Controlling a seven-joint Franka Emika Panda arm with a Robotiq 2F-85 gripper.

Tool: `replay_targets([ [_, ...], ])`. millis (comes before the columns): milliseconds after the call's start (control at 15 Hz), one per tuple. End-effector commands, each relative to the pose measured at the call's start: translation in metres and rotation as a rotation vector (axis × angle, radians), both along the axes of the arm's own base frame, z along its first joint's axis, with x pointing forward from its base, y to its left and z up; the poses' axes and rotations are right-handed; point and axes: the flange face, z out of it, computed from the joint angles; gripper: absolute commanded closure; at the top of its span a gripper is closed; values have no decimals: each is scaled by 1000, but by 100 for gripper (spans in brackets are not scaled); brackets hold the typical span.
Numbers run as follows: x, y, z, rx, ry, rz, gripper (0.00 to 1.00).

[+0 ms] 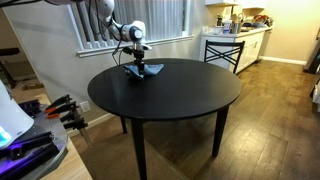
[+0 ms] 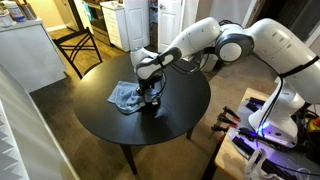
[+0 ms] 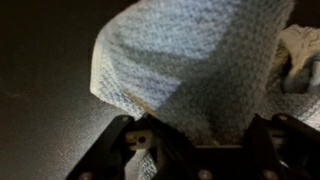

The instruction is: Wipe the table using the blue towel

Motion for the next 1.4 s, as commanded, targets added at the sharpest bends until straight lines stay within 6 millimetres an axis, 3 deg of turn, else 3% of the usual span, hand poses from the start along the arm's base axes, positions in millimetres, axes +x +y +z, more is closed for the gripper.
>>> replay_targets([
  [0, -31, 9, 13, 20, -52, -7, 23],
  [200, -51, 16, 23, 19, -105, -24, 3],
  [333, -64, 18, 31, 13, -139, -43, 0],
  [800, -121, 13, 61, -4, -301, -136, 0],
  [1133, -163, -1, 75, -37, -411, -189, 0],
  [1200, -164, -5, 78, -44, -425, -203, 0],
  [1267, -146, 3, 66, -43, -395, -173, 0],
  [1333, -151, 1, 68, -48, -404, -182, 0],
])
